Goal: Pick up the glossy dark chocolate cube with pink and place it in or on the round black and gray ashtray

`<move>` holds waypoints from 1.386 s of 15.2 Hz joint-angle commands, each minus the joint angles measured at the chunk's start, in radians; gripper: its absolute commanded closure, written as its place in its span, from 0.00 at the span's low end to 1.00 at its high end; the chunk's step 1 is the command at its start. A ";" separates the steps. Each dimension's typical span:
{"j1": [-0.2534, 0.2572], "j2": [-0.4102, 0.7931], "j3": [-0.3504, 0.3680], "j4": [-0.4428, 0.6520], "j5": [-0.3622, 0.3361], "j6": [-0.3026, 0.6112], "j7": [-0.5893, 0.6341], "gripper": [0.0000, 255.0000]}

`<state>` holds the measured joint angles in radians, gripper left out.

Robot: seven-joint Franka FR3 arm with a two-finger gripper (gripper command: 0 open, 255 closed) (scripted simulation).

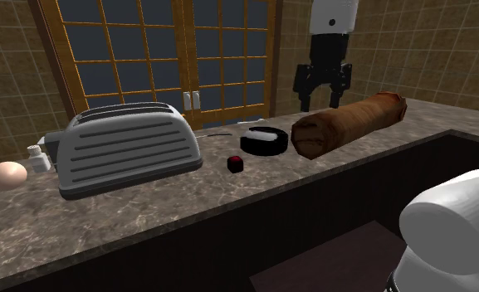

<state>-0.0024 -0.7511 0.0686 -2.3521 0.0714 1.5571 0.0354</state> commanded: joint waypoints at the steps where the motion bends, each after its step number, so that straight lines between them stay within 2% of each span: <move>1: 0.000 0.000 0.000 0.000 0.000 0.000 0.000 0.00; 11: 0.013 0.312 0.098 0.030 0.012 0.288 0.078 0.00; 21: 0.020 0.687 0.175 0.196 -0.059 0.493 0.185 0.00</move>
<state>0.0160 -0.1017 0.2378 -2.1791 0.0224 2.0357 0.2096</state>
